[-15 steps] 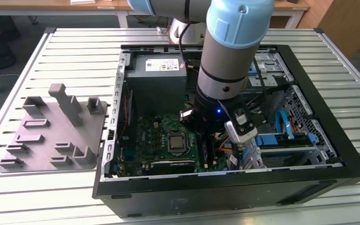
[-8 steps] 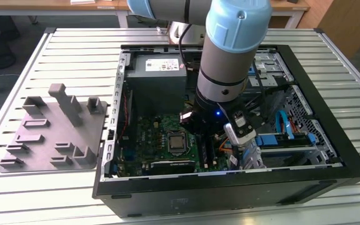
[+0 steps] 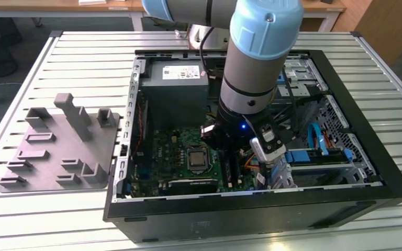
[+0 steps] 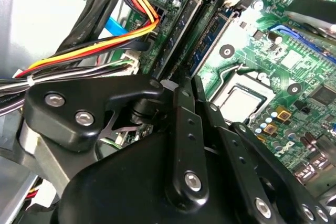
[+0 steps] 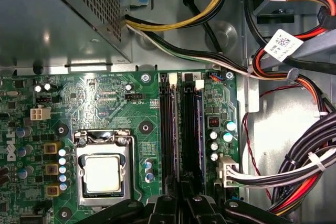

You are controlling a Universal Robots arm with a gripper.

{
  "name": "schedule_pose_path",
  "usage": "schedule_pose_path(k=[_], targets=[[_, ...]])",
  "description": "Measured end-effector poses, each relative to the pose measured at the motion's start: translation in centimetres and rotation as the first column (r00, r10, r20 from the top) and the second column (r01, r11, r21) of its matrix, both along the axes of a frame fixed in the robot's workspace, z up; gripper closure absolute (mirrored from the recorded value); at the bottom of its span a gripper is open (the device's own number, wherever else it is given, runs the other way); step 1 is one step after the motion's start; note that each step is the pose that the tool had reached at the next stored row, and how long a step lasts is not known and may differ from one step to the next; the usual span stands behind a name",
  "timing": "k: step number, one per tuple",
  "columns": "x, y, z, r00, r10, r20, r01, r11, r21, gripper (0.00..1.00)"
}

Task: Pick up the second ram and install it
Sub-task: 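Insert the second ram into the second slot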

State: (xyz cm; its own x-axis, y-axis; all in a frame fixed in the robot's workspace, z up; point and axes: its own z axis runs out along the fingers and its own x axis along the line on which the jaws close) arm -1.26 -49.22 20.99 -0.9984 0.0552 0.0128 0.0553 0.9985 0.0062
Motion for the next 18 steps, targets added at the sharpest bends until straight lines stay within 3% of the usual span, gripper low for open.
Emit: schedule_pose_path(k=[1, 3, 4, 9, 18], targets=[[0.0, 0.00, 0.00, 1.0000, 0.000, -0.0001, 0.000, 1.0000, -0.0002, 0.79], [0.0, 0.00, 0.01, 1.0000, 0.000, -0.0002, 0.000, 1.0000, -0.0003, 0.79], [0.0, 0.00, 0.01, 1.0000, 0.000, -0.0003, 0.000, 1.0000, -0.0004, 0.73], [0.0, -0.01, 0.28, 1.0000, 0.000, -0.0003, 0.000, 1.0000, -0.0009, 0.73], [0.0, 0.08, 3.07, 1.0000, 0.000, 0.0007, 0.000, 1.0000, -0.0007, 0.74]])
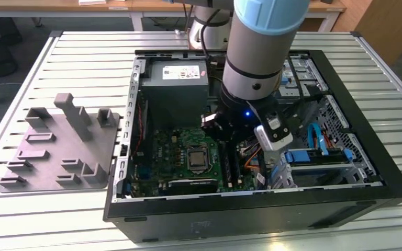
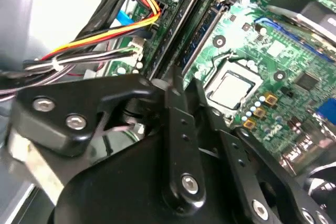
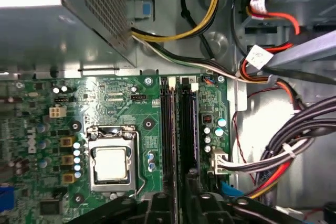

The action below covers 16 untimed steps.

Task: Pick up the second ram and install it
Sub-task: 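Insert the second ram into the second slot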

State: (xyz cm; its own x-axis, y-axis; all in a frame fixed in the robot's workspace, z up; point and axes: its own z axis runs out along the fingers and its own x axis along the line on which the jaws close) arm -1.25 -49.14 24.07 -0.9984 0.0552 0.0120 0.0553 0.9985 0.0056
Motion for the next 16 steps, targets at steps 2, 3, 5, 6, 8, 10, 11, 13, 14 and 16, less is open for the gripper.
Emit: schedule_pose_path(k=[2, 3, 5, 6, 8, 10, 11, 13, 14, 16], targets=[[0.0, 0.04, 0.47, 1.0000, 0.000, 0.0000, 0.000, 1.0000, -0.0001, 0.80], [0.0, 0.06, 0.69, 1.0000, 0.000, 0.0000, 0.000, 1.0000, 0.0000, 0.87], [0.0, 0.10, 1.06, 1.0000, 0.000, 0.0000, 0.000, 1.0000, -0.0001, 0.90], [0.0, 0.13, 1.25, 1.0000, 0.000, 0.0000, 0.000, 1.0000, -0.0002, 0.90], [0.0, 0.19, 1.63, 1.0000, 0.000, 0.0000, 0.000, 1.0000, 0.0000, 0.90], [0.0, 0.24, 1.99, 1.0000, 0.000, 0.0000, 0.000, 1.0000, -0.0002, 0.90], [0.0, 0.24, 2.09, 1.0000, 0.000, 0.0000, 0.000, 1.0000, -0.0001, 0.90], [0.0, 0.24, 2.27, 1.0000, 0.000, 0.0000, 0.000, 1.0000, -0.0001, 0.90], [0.0, 0.24, 2.42, 1.0000, 0.000, 0.0000, 0.000, 1.0000, -0.0001, 0.90], [0.0, 0.24, 2.91, 1.0000, 0.000, 0.0000, 0.000, 1.0000, 0.0000, 0.90]])
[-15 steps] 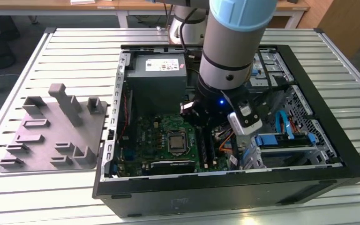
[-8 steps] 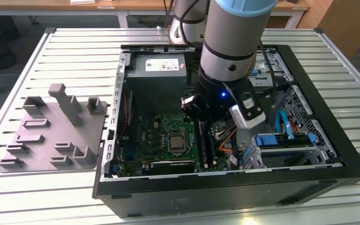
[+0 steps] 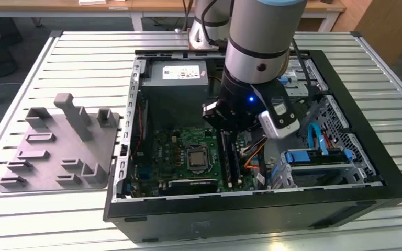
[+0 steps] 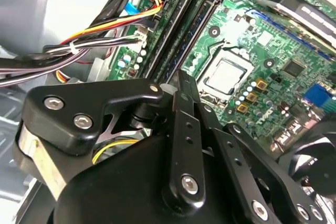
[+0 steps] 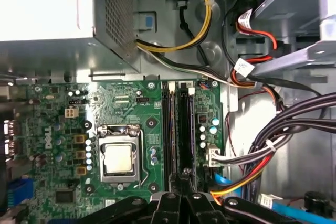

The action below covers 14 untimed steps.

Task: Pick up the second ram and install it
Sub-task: 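Insert the second ram into the second slot, then press down the second ram until it locks into place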

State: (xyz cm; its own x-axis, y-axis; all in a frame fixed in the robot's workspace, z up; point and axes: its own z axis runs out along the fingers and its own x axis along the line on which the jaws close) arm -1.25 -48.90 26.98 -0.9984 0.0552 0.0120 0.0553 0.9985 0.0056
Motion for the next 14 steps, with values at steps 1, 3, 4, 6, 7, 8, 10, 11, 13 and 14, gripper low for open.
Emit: schedule_pose_path(k=[1, 3, 4, 6, 7, 8, 10, 11, 13, 14], targets=[[0.0, 0.00, 0.29, 1.0000, 0.000, 0.0000, 0.000, 1.0000, -0.0002, 0.90], [0.0, 0.00, 0.82, 1.0000, 0.000, 0.0000, 0.000, 1.0000, -0.0002, 0.90], [0.0, 0.00, 1.02, 1.0000, 0.000, 0.0000, 0.000, 1.0000, -0.0001, 0.90], [0.0, 0.00, 1.36, 1.0000, 0.000, 0.0000, 0.000, 1.0000, -0.0002, 0.90], [0.0, 0.00, 1.49, 1.0000, 0.000, 0.0000, 0.000, 1.0000, -0.0003, 0.90], [0.0, 0.00, 1.50, 1.0000, 0.000, 0.0001, 0.000, 1.0000, 0.0001, 0.90], [0.0, 0.00, 1.50, 1.0000, 0.000, 0.0001, 0.000, 1.0000, 0.0001, 0.90], [0.0, 0.00, 1.53, 1.0000, 0.000, 0.0000, 0.000, 1.0000, -0.0001, 0.90], [0.0, 0.01, 1.53, 1.0000, 0.000, 0.0000, 0.000, 1.0000, -0.0001, 0.90], [0.0, 0.01, 1.53, 1.0000, 0.000, 0.0000, 0.000, 1.0000, -0.0002, 0.90]])
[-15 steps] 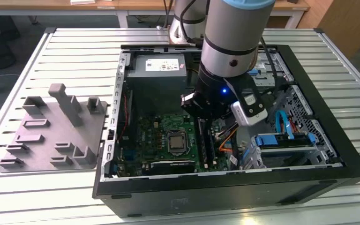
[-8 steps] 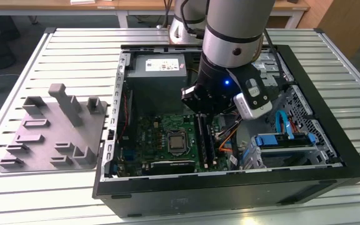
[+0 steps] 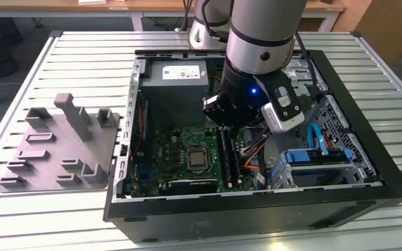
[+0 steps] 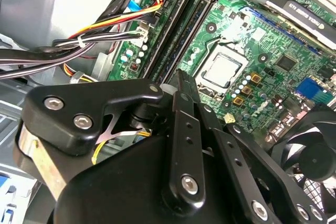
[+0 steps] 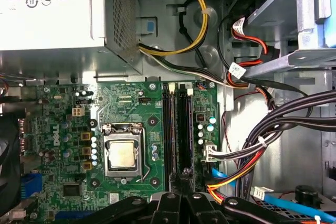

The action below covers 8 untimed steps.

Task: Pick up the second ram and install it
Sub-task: 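Press down the second ram until it locks into place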

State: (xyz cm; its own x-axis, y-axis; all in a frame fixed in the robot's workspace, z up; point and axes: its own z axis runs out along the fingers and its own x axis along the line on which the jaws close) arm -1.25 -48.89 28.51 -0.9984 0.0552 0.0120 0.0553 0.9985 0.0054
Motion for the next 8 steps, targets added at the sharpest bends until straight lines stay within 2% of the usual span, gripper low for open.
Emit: schedule_pose_path(k=[8], targets=[[0.00, 0.16, -0.43, 1.0000, 0.000, 0.0000, 0.000, 1.0000, 0.0018, 0.90]])
